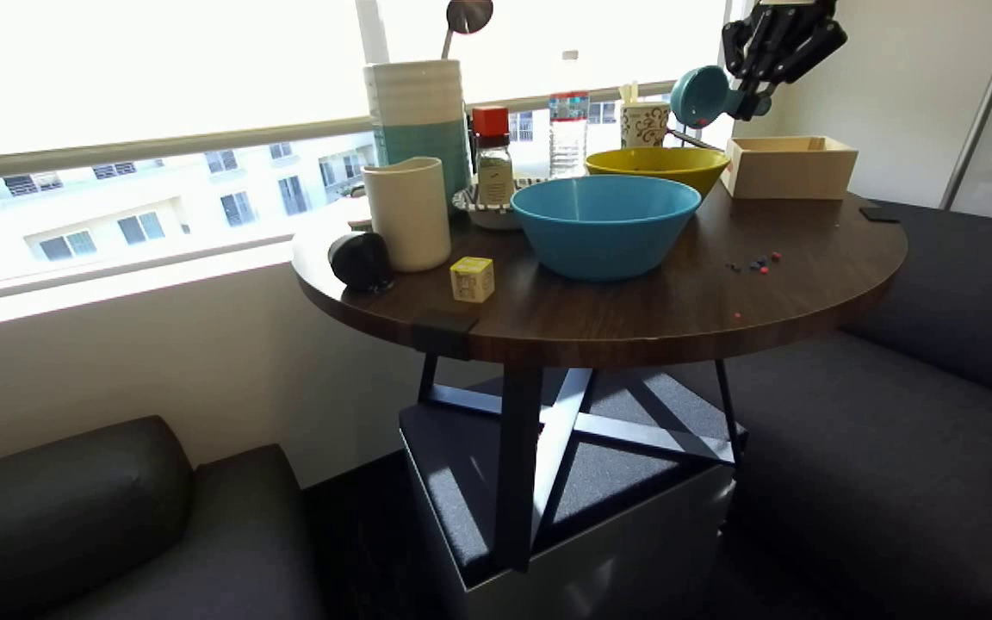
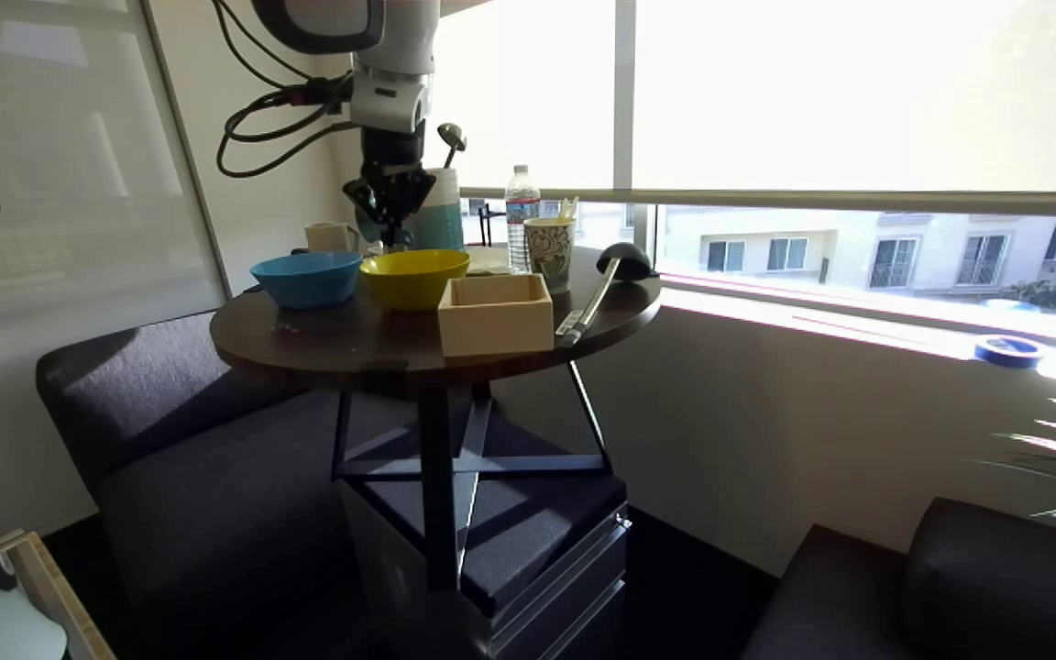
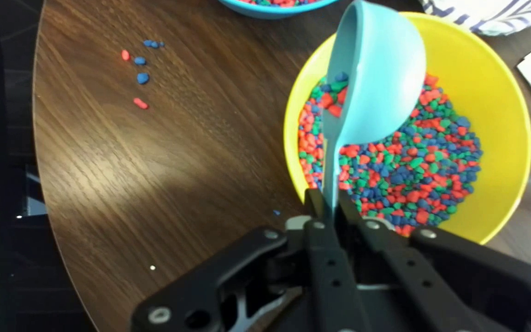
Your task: Place some cereal from the yellow bowl in the blue measuring cup then put the cereal back in the yellow bowl using the spoon
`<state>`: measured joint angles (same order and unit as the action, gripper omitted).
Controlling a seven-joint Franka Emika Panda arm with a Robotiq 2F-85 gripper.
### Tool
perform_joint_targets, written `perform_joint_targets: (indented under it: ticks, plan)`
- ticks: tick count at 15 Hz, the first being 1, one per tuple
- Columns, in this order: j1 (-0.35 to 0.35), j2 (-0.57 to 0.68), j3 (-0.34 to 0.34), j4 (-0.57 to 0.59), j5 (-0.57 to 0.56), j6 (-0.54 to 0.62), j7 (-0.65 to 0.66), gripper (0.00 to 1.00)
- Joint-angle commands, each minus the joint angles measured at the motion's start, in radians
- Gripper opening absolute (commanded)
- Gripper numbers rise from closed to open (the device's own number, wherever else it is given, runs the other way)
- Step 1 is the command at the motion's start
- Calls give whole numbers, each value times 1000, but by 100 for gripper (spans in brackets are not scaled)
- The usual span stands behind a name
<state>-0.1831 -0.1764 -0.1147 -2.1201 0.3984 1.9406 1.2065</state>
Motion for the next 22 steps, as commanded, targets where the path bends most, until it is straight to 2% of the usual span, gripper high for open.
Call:
perform_joint_targets:
  ticks: [1,4,15,18,22]
  plan:
    - [11,74,1,78,-42,65,-19,2]
    - [22,95,1,83,-48,159,-92,2]
    - [49,81,3,-15,16,485,-375,2]
    - [52,78,3,-25,13,479,-372,2]
    - [48,31,5,-19,-29,358,-326,2]
